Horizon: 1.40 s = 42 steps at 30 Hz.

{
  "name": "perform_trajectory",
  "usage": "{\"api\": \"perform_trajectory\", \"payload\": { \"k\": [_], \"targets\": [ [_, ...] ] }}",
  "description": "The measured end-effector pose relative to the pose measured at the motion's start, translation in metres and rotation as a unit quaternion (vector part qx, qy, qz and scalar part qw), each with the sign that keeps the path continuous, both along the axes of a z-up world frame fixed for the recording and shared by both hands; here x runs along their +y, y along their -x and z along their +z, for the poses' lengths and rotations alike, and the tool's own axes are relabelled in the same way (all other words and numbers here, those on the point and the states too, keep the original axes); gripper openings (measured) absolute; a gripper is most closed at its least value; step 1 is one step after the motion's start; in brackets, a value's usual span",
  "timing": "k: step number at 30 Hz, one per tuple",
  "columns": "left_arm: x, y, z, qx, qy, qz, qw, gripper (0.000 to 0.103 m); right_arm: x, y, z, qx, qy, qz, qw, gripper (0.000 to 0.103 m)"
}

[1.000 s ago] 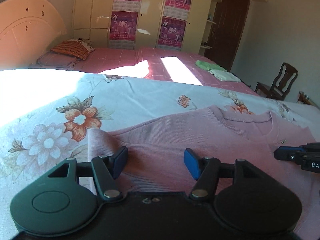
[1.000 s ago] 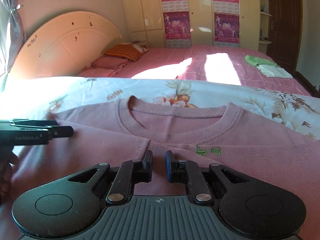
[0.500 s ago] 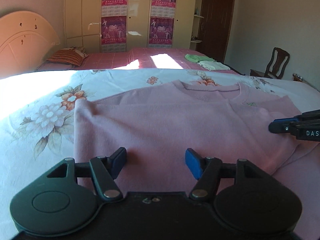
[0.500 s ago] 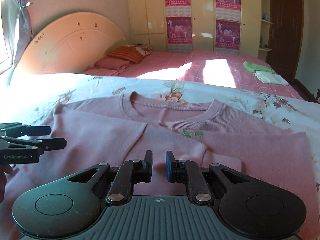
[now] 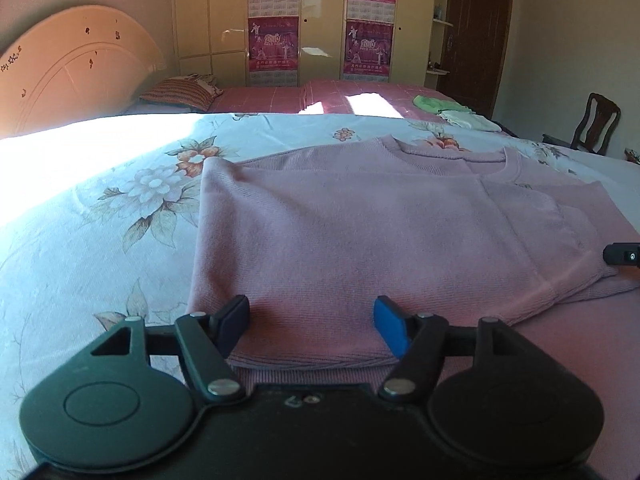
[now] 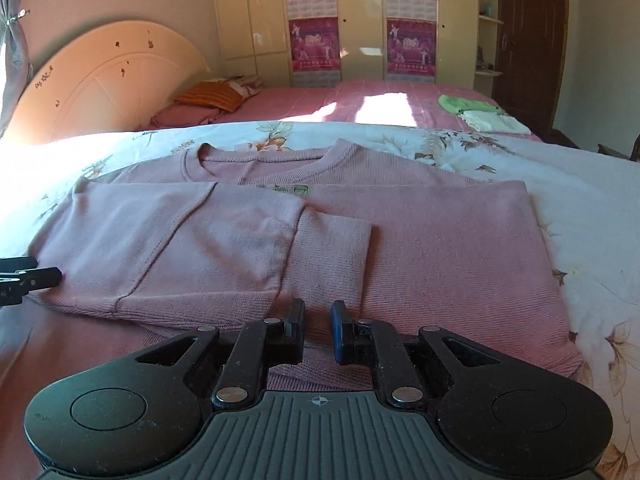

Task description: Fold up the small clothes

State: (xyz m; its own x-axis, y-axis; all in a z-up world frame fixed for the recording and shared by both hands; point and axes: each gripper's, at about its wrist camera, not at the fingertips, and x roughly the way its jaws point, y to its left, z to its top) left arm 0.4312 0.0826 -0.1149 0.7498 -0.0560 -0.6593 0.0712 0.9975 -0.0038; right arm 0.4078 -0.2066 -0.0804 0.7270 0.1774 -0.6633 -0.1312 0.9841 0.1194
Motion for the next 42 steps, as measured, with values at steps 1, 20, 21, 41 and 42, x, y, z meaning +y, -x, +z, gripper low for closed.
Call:
{"api": "perform_trajectory", "payload": {
  "k": [1,20,21,41,42],
  "targets": [
    [-0.002,0.002,0.0,-0.004,0.0,-0.003,1.0,0.068,-0.002,0.005,0.006,-0.027,-0.008,0.001,1.0,0.012],
    [0.039,0.177,0.005,0.058,0.017,0.059,0.9964,0.07,-0.115,0.161,0.015,0.048,-0.073,-0.007,0.996,0.051],
    [0.045,0.188,0.006,0.058,0.026,0.056,0.9964,0.07,-0.125,0.176,0.015,0.057,-0.083,-0.023,0.995,0.051],
    [0.122,0.266,-0.018,0.109,0.386,-0.001,0.9159,0.066,-0.167,0.313,-0.003,0.127,-0.341,-0.111,0.925,0.05],
    [0.121,0.263,-0.019,0.108,0.389,-0.002,0.915,0.065,-0.169,0.31,-0.005,0.126,-0.35,-0.115,0.921,0.05]
  ]
}}
